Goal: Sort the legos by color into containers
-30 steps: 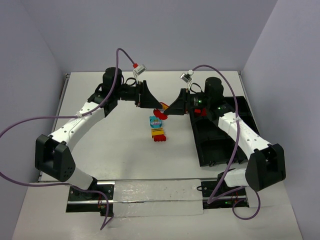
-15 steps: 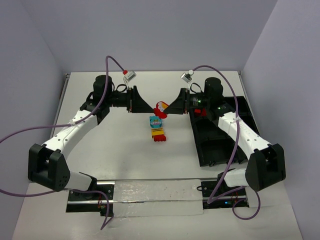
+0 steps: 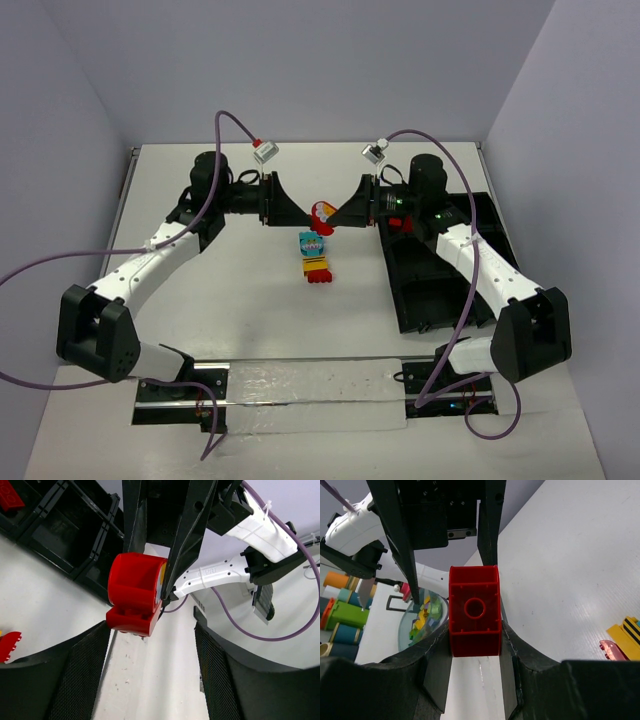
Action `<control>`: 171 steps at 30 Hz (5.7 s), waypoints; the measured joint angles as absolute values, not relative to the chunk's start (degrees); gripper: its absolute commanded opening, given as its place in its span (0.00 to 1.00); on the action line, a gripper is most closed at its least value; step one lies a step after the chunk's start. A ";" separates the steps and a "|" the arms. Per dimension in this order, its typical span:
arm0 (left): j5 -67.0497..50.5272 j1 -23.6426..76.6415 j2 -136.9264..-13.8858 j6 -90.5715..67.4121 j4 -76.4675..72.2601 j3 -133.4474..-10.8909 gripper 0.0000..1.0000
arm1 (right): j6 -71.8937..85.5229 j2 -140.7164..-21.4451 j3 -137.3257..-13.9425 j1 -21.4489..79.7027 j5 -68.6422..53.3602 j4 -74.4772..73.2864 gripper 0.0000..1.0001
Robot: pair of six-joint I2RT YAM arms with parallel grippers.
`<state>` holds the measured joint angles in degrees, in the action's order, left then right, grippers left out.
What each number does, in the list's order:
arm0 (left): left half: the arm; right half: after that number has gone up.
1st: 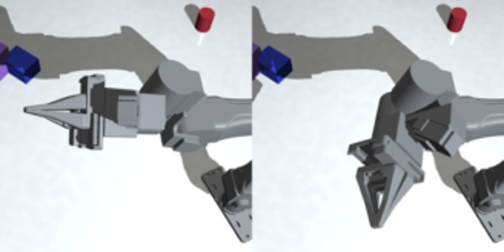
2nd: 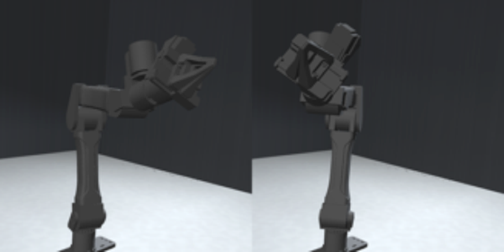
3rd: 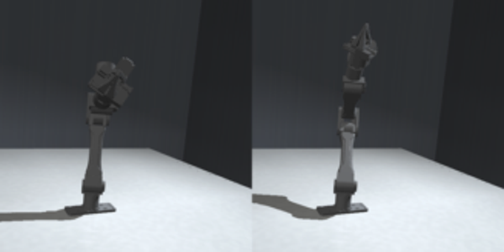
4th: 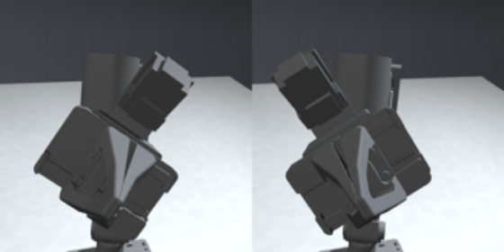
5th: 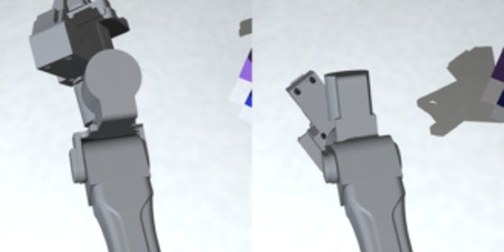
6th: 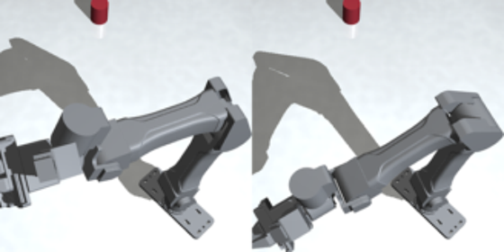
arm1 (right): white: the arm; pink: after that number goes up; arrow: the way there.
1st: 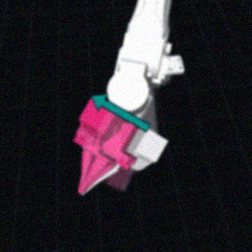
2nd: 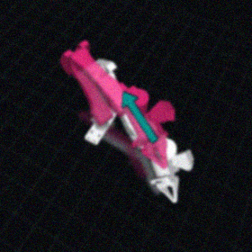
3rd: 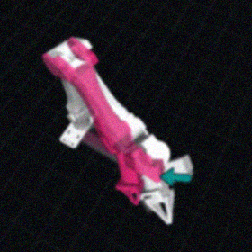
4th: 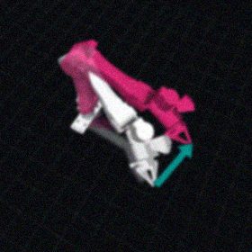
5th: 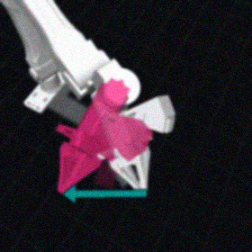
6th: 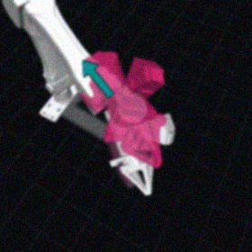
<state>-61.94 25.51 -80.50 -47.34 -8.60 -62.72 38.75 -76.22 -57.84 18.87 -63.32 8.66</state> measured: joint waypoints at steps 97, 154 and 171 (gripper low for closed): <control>-59.19 28.84 -93.58 -42.17 5.51 -77.12 0.00 | 31.74 -67.47 -57.38 8.14 -60.12 0.80 0.75; -25.39 25.10 -90.82 -32.73 30.77 -82.16 0.97 | 30.83 -74.95 -63.11 10.78 -9.03 -26.74 0.00; -4.79 33.41 -96.29 -35.98 39.11 -83.26 0.98 | 29.47 -92.26 -69.08 1.39 9.00 -30.48 0.28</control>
<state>-4.79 33.41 -96.29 -35.98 39.11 -83.26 29.47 -92.26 -69.08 1.39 9.00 -30.48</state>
